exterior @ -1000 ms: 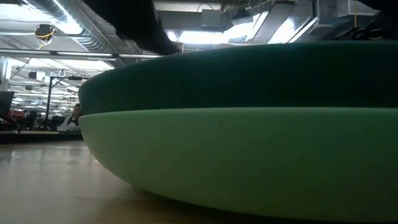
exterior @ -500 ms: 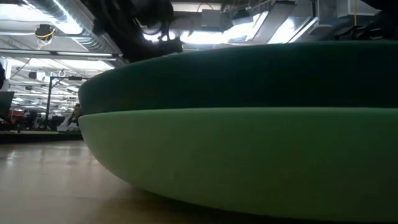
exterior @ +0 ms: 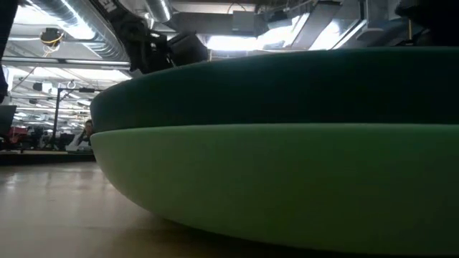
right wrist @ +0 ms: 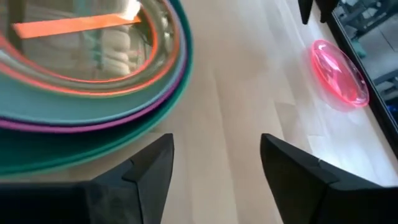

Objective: Stack plastic plates
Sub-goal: Stack the light pink transparent plate on top of the orange transparent plate

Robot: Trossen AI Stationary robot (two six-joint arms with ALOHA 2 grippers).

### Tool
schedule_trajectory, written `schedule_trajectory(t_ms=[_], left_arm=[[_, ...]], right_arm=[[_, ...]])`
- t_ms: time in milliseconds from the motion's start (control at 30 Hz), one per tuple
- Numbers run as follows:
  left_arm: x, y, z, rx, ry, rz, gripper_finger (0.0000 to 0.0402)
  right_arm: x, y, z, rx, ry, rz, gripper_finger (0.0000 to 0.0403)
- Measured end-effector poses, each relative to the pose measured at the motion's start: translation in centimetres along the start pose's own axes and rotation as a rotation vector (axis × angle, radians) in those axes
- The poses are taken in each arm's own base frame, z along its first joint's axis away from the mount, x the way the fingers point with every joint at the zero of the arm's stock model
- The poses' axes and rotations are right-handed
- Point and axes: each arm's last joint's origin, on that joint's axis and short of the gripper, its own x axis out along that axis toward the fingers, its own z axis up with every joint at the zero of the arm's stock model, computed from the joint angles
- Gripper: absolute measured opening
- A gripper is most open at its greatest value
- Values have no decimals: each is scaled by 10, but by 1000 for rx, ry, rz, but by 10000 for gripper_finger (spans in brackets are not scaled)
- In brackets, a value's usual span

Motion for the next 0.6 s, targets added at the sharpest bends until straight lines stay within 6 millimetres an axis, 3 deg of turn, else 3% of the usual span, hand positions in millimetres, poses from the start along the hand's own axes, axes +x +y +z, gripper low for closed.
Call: schedule_trajectory(t_ms=[200, 600], left_arm=[[15, 14, -13, 7, -24, -64, 131], [52, 28, -31, 138, -41, -17, 131]], right_arm=[[17, -11, 1, 28, 53, -49, 231], [56, -42, 0, 71, 176, -190, 231]])
